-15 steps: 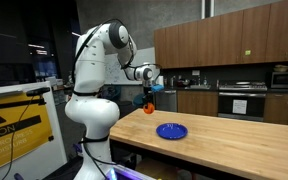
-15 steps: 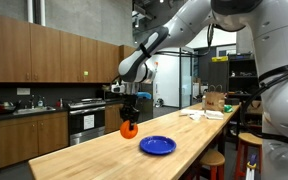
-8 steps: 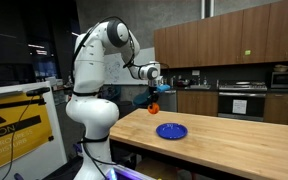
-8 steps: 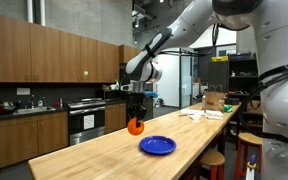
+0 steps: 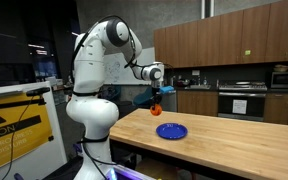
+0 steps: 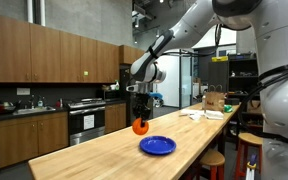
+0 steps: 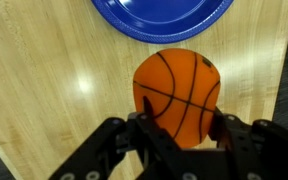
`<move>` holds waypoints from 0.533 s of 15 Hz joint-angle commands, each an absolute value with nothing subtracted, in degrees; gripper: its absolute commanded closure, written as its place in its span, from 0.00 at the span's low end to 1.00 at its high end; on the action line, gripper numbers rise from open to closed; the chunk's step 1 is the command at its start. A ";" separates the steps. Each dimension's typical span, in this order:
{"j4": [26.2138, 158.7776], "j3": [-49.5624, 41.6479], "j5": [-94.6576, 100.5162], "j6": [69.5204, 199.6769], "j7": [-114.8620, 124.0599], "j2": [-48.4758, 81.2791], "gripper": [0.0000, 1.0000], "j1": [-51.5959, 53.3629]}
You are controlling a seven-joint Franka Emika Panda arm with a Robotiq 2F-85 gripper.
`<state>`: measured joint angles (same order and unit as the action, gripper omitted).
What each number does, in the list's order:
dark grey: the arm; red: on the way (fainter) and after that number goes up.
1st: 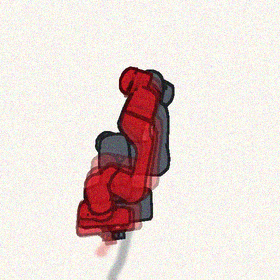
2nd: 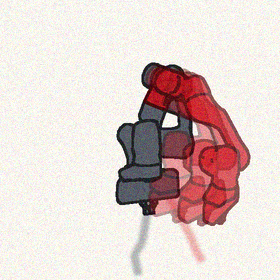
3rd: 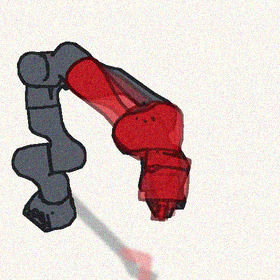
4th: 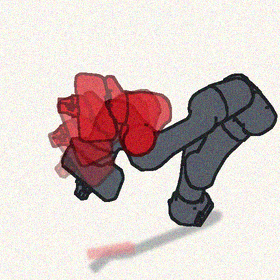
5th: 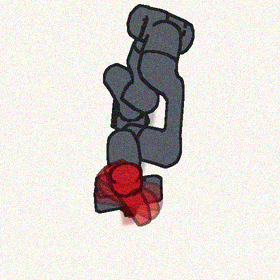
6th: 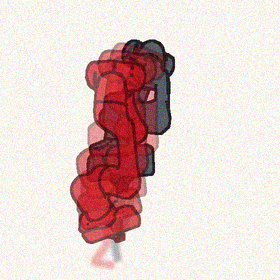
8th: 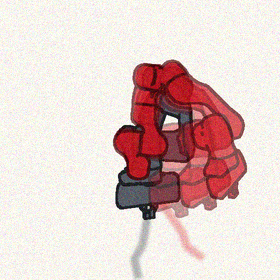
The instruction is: Put the ball on the plate
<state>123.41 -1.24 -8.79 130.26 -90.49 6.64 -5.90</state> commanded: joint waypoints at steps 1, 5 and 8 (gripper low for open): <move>125.19 -2.14 -10.71 130.08 -91.09 5.03 0.75 -6.81; 125.97 -3.41 -10.77 130.16 -90.89 5.24 0.75 -7.86; 126.54 -4.31 -10.48 130.23 -90.65 5.47 0.75 -8.61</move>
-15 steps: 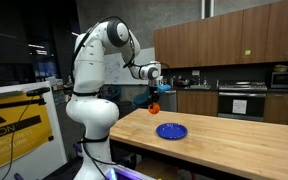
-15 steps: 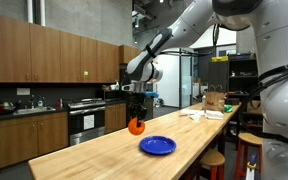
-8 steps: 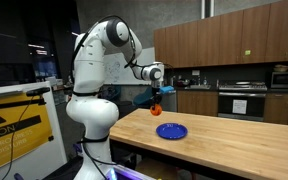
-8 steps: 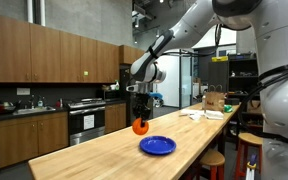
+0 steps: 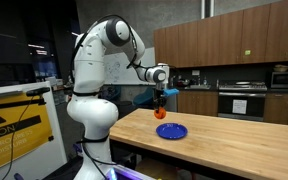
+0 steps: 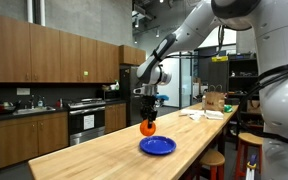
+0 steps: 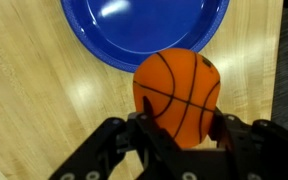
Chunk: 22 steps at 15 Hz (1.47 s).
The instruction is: Put the ball on the plate
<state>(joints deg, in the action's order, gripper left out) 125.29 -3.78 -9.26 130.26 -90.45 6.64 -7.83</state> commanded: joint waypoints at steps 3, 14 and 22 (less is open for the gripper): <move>126.91 -4.86 -10.20 130.22 -90.49 5.64 0.75 -9.04; 128.03 -4.84 -9.84 130.16 -89.58 5.97 0.75 -8.81; 129.33 -6.50 -10.72 130.21 -89.84 6.09 0.75 -10.83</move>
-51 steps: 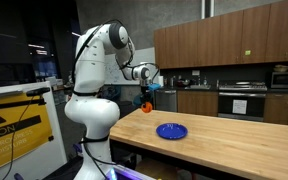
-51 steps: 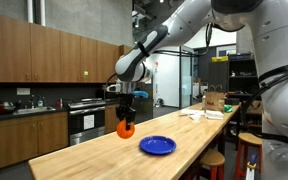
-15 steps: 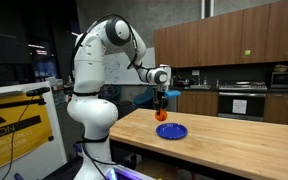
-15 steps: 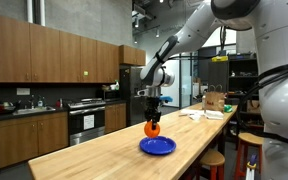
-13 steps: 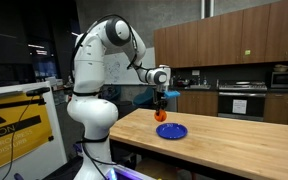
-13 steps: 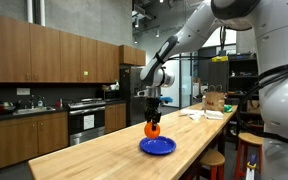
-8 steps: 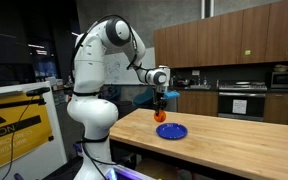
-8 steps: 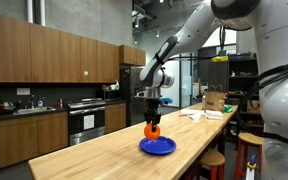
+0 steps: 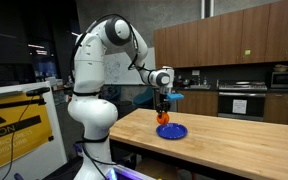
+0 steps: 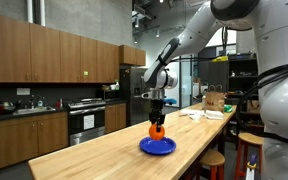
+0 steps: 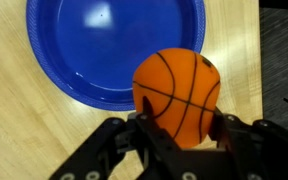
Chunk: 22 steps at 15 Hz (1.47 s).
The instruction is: Put the ball on the plate
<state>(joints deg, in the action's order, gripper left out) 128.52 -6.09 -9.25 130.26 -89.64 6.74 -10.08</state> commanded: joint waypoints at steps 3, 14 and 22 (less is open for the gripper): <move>129.71 -6.95 -10.43 130.26 -89.49 5.95 0.75 -11.19; 124.72 -7.16 -9.15 128.97 -88.95 6.25 0.75 -11.07; 119.06 -7.64 -9.83 125.60 -89.52 9.50 0.75 -11.94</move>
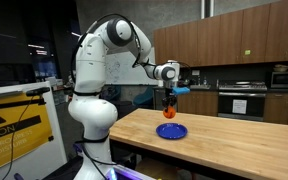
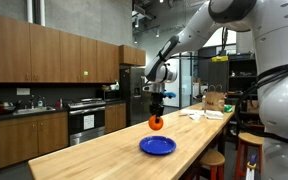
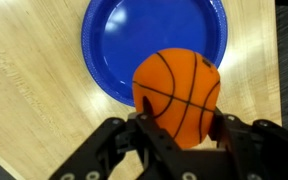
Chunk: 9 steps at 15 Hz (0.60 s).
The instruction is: Put the ball on the plate
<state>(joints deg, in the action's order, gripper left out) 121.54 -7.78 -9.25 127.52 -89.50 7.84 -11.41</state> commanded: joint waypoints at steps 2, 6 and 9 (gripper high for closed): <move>119.00 -7.36 -9.86 125.44 -89.73 10.16 0.75 -12.00; 118.74 -6.92 -10.10 125.45 -89.75 11.62 0.75 -12.17; 117.11 -7.02 -9.71 125.66 -89.93 13.33 0.75 -12.63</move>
